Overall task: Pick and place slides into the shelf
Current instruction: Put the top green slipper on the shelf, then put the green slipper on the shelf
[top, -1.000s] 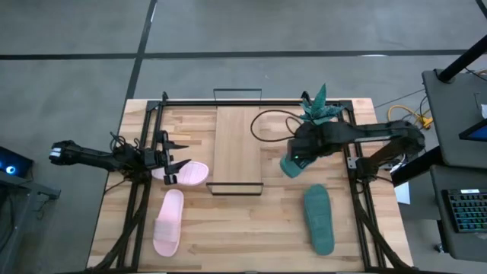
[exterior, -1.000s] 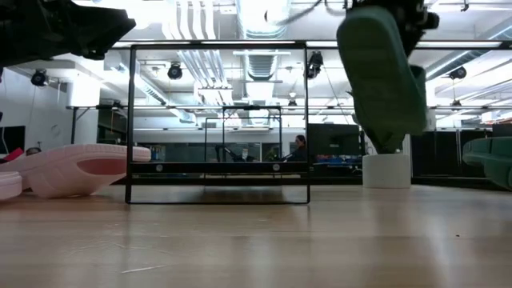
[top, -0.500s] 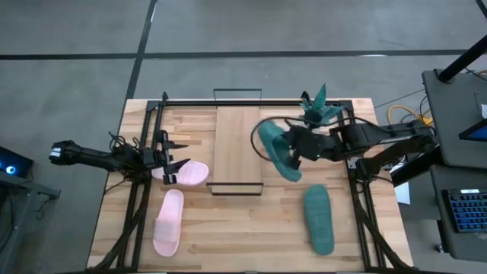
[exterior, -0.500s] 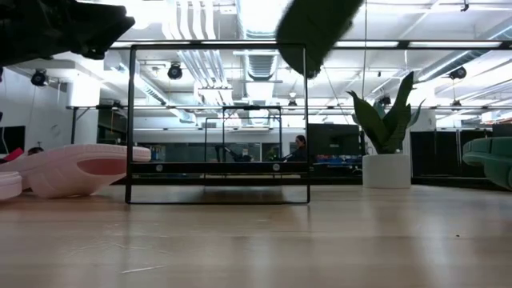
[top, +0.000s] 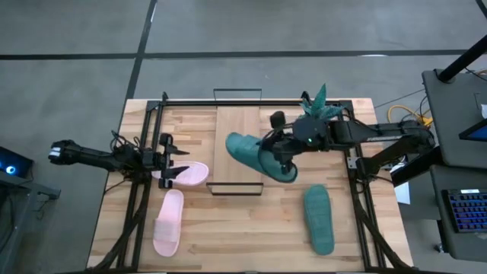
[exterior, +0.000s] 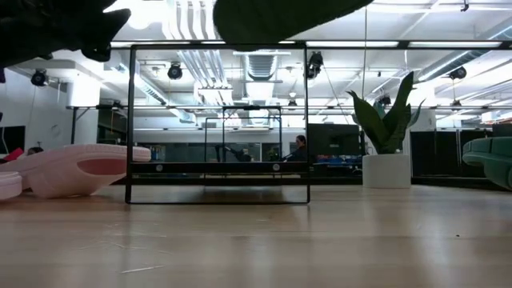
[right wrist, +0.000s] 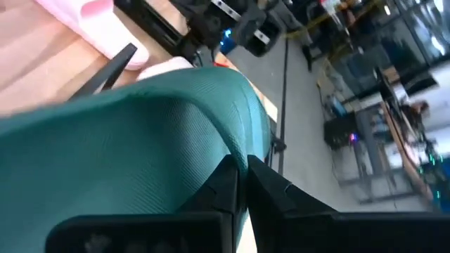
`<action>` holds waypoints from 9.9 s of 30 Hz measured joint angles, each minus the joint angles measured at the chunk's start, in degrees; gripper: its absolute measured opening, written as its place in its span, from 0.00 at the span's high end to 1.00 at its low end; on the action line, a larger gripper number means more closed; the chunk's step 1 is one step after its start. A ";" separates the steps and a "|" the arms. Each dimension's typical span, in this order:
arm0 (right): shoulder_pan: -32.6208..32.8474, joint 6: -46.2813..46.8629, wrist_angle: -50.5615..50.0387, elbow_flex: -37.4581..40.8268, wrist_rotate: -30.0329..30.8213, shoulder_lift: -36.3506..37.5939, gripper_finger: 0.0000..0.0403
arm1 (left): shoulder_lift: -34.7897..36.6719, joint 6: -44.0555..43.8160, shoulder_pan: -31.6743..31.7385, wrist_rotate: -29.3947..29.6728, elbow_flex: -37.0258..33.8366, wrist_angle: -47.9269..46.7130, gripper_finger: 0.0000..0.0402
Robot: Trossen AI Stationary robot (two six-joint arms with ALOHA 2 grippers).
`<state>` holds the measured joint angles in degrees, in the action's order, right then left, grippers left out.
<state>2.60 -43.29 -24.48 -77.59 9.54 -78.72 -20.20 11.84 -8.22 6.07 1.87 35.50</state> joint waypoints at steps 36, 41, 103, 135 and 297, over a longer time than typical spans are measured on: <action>-8.67 -43.40 9.26 0.04 -15.98 -19.50 0.97 | 6.44 -6.48 -0.01 0.39 0.00 -0.08 0.51; -7.99 -44.08 9.48 0.04 -22.16 -19.58 0.97 | 6.37 -6.40 0.01 1.58 0.00 -0.19 0.51; -4.71 -30.18 16.06 1.98 -20.20 -25.42 0.76 | 6.00 -3.46 0.00 7.93 0.00 -1.51 0.51; -4.57 -25.50 10.96 -0.65 -7.94 -25.13 0.63 | 5.83 -3.42 0.01 8.01 0.00 -1.98 0.51; 42.47 95.44 -62.02 -55.81 30.18 -48.74 0.51 | 2.64 2.09 -0.01 19.80 -0.46 -6.02 0.51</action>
<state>45.08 52.15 -86.50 -133.40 39.72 -127.45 -17.56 13.93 -8.23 25.87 1.41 29.47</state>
